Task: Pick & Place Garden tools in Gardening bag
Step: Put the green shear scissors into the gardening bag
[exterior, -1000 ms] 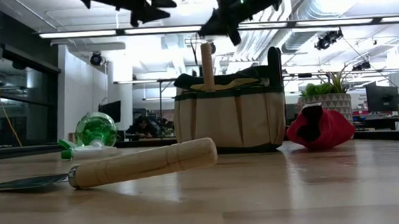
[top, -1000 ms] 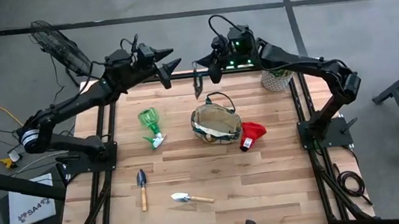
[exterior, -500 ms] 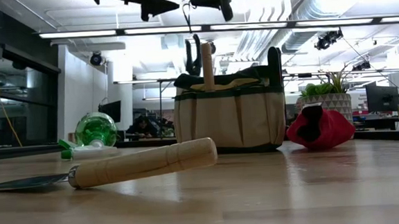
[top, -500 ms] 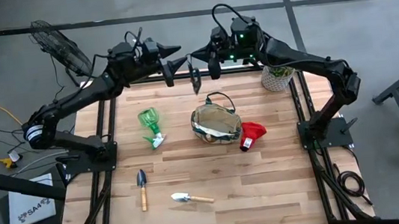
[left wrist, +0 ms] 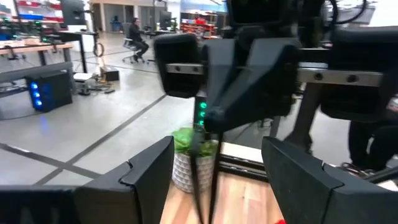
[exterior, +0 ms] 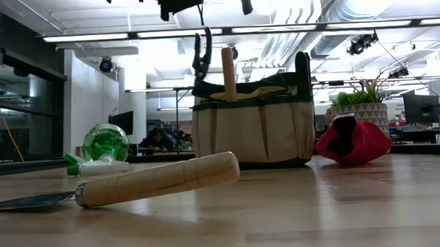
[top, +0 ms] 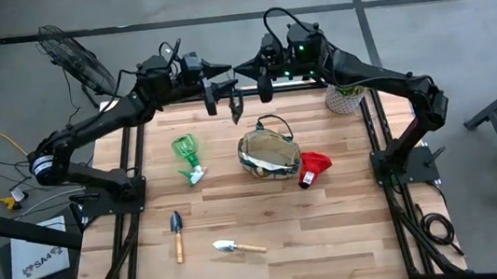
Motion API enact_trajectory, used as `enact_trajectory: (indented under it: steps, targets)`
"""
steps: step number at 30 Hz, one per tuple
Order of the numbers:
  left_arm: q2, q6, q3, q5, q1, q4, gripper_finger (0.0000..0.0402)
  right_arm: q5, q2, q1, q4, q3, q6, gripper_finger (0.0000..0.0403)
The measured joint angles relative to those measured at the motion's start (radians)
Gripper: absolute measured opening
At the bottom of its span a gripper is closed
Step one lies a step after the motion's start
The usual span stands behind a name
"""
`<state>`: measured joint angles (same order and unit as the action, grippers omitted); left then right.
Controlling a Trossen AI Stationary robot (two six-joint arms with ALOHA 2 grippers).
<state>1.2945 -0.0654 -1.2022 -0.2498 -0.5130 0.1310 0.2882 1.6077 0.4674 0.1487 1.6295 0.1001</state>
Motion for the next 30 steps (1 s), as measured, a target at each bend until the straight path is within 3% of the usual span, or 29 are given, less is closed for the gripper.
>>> enact_trajectory:
  steps: [7, 16, 30]
  targets:
    - [0.000, 0.008, 0.000, 0.073, 0.038, 0.000, 0.0239, -0.001, 0.000, -0.027, -0.007, 0.000, 0.000, 0.0003]
    - [0.000, -0.026, 0.000, 0.077, 0.037, 0.000, 0.0234, -0.029, 0.000, -0.049, -0.002, 0.000, -0.026, 0.0003]
    - [0.000, -0.071, 0.000, 0.074, 0.037, -0.031, 0.0109, -0.079, 0.000, -0.049, 0.019, 0.000, -0.052, 0.0003]
